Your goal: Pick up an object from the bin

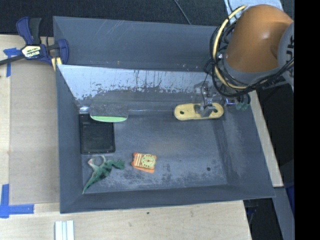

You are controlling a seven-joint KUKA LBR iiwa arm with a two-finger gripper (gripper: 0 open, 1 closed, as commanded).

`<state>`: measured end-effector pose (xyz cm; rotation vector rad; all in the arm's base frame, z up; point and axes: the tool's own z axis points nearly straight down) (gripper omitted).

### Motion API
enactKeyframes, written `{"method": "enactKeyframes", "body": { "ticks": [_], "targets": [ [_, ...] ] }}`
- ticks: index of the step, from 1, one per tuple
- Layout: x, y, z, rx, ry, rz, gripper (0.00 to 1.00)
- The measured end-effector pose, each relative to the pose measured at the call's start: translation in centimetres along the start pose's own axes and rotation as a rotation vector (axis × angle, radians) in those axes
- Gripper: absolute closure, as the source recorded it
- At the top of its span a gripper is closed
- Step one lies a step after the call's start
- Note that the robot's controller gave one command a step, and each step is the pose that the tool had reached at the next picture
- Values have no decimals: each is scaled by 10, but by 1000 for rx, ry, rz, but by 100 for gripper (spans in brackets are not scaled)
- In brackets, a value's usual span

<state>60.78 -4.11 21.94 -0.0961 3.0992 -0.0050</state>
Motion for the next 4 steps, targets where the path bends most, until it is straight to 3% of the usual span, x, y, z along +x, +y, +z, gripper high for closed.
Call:
{"method": "enactKeyframes", "body": {
  "ticks": [1,2,3,4],
  "targets": [
    [-2,-4,36,2,0,-177,100],
    [1,1,38,0,-1,61,100],
    [3,-34,128,4,-5,-334,100],
    [4,-8,125,0,-10,21,100]
  ]
}}
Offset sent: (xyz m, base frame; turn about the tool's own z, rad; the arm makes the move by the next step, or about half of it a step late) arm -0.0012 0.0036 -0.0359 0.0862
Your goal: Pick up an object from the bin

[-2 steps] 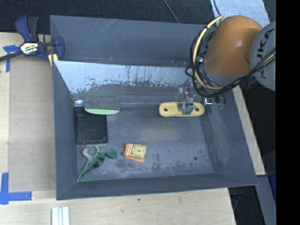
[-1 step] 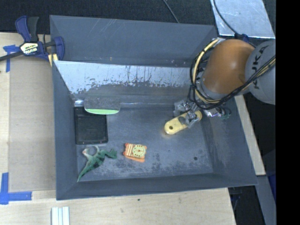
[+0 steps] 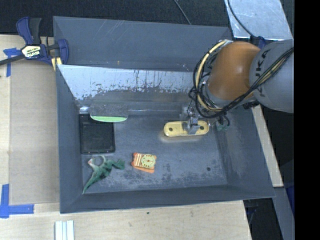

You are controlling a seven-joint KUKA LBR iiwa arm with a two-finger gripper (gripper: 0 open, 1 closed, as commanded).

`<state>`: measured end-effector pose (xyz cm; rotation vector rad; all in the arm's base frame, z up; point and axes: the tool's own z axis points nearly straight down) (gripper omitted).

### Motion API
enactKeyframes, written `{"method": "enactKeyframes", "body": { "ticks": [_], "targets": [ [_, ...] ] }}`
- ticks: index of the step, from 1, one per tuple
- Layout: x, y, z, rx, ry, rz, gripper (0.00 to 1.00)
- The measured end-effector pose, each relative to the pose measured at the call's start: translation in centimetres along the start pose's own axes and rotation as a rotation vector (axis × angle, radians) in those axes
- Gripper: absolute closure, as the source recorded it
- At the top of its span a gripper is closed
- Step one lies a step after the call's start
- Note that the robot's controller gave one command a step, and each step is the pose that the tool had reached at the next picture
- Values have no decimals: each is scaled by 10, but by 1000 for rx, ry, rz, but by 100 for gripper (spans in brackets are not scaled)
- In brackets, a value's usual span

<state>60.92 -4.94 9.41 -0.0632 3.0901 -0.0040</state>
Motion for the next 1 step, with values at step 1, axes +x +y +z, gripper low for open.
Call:
{"method": "enactKeyframes", "body": {
  "ticks": [1],
  "targets": [
    [-1,0,-2,1,-2,119,100]
  ]
}}
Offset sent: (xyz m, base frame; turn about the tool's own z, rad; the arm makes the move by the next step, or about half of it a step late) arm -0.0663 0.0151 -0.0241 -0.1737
